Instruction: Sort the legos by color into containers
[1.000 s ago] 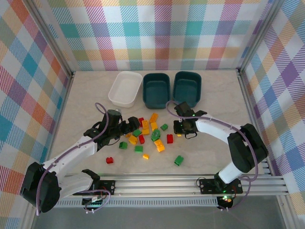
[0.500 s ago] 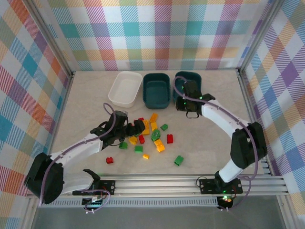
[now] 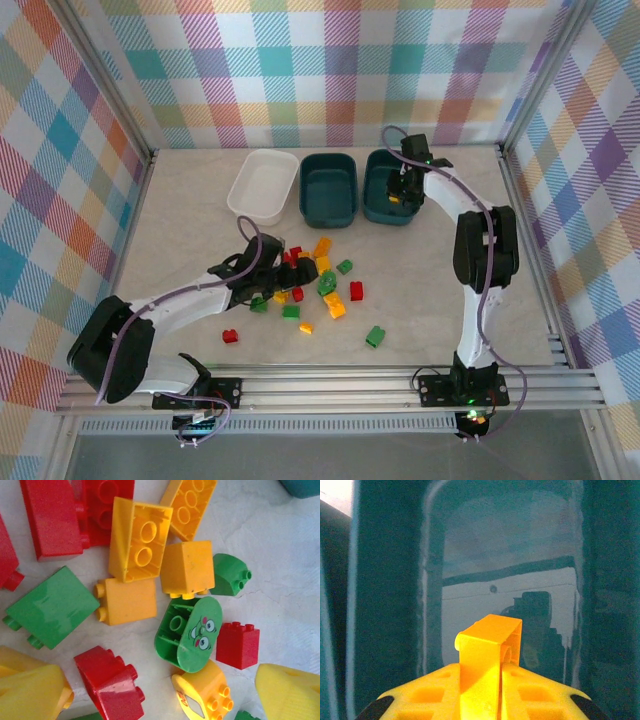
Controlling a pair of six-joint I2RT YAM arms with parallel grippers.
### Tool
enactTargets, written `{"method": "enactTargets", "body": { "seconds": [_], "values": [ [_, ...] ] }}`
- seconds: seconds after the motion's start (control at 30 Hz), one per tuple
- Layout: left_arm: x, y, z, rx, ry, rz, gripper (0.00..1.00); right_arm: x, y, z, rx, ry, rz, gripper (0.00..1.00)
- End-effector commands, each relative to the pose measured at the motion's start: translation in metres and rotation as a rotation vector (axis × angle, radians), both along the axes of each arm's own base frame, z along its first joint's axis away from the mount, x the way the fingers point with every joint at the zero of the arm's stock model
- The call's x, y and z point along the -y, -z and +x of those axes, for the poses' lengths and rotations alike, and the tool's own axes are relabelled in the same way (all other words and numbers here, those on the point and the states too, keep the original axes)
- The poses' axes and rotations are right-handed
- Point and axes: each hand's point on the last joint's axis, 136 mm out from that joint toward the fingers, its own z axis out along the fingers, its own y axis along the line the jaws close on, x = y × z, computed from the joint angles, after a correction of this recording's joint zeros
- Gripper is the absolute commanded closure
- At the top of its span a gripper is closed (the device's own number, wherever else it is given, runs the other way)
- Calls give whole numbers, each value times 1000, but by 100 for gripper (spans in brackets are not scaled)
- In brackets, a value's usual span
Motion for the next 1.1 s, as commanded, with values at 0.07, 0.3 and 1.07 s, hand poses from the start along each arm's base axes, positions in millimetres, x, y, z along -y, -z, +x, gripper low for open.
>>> {"method": "enactTargets", "body": {
  "seconds": [0.07,0.3,1.07],
  "values": [
    [16,-18,9,50,67,9,1,-2,-10,6,-2,-39,4,74],
    [25,-22,19,50,89,17,1,7,-7,7,-14,-28,-11,69],
    [-139,-25,1,65,-547,344,0,-113,-25,-183,-3,-256,57,42]
  ]
}}
